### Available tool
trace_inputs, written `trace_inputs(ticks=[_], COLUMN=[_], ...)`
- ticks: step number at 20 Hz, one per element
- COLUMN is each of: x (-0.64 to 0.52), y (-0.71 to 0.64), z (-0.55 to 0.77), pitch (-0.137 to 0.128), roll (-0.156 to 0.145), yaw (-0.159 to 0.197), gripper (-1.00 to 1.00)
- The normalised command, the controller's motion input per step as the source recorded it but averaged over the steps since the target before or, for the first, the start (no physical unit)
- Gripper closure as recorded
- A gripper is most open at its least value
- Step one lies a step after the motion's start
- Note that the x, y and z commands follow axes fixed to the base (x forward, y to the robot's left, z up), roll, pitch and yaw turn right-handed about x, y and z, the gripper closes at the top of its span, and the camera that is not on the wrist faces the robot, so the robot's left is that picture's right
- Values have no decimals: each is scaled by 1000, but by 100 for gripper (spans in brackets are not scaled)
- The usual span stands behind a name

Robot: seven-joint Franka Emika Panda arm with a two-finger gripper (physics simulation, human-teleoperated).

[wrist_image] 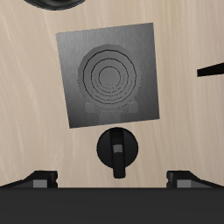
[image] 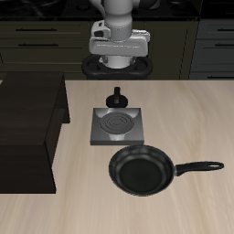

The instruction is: Turn on the flat stove

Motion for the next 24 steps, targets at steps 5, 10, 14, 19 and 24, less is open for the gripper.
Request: trace_inputs(ticks=[5,10,14,19,24], x=[-168,-283,-211,-238,-215], y=[-110,-108,-49,-34,-12], z=[-38,-45,-6,-62,21], pitch=[-20,3,-29,-10,-30], roll=[-40,-2,18,-20,-9], yaw=[-18,3,28,13,24], gripper=[-100,-100,-100,-100,-100])
